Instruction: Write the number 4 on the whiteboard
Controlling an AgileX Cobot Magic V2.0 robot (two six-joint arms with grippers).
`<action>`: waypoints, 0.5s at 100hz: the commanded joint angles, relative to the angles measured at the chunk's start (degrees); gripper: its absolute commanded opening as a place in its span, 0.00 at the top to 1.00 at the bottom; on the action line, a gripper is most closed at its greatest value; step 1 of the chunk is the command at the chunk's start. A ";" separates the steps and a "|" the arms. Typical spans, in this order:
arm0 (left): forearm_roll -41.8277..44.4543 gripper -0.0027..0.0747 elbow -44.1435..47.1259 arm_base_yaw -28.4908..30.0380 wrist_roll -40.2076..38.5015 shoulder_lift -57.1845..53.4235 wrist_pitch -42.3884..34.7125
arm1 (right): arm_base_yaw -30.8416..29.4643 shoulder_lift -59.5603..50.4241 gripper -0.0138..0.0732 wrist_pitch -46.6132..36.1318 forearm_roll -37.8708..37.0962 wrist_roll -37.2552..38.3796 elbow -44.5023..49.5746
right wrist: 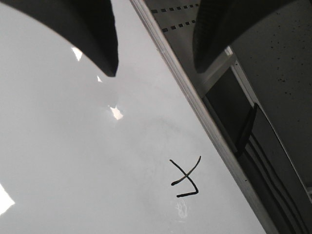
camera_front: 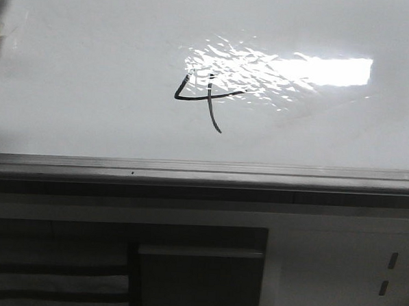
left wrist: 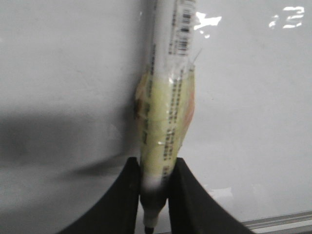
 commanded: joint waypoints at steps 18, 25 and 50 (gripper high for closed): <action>-0.29 0.97 -1.50 0.11 -0.77 1.80 -5.29 | 0.05 0.25 0.48 -3.81 -0.28 0.00 -1.16; -0.29 0.92 -1.50 0.11 -0.42 2.34 -5.43 | 0.05 0.25 0.48 -4.12 -0.28 0.00 -1.16; 1.99 0.53 -2.95 0.11 -0.19 1.85 -4.33 | 0.05 0.25 0.48 -4.57 2.63 6.71 -1.16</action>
